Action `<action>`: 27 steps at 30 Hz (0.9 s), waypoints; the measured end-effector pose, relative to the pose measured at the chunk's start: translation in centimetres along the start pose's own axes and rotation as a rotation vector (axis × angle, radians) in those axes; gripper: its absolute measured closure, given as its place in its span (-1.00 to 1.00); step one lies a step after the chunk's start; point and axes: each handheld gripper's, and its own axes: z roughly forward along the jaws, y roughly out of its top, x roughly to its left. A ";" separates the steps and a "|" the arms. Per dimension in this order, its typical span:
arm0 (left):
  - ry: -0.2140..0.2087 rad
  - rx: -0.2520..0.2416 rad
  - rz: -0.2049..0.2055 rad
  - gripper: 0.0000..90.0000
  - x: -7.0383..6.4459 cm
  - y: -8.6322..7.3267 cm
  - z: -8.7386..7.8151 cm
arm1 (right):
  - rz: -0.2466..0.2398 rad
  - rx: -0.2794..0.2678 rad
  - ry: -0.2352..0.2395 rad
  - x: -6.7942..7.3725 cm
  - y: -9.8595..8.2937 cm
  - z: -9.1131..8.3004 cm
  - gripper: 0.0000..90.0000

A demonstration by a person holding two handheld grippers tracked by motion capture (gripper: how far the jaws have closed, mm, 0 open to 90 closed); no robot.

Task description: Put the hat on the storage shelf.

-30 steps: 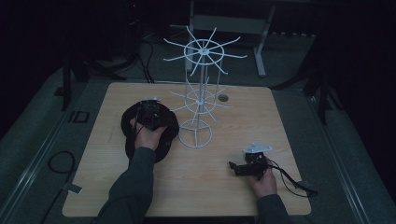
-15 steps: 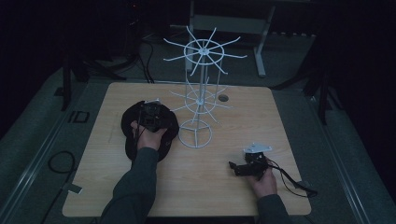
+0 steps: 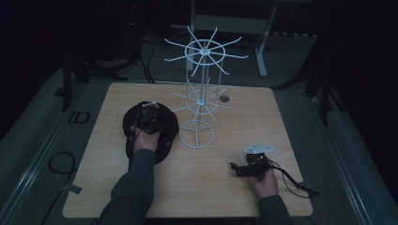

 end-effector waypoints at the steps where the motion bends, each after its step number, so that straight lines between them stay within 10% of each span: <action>1: 0.001 -0.001 0.006 0.63 0.1 0.0 0.0 | 0.000 0.000 0.000 0.0 0.0 0.0 -0.76; 27: -0.119 -0.155 0.075 0.87 3.0 -1.0 -3.2 | 0.000 0.000 0.000 0.0 0.0 0.0 -0.76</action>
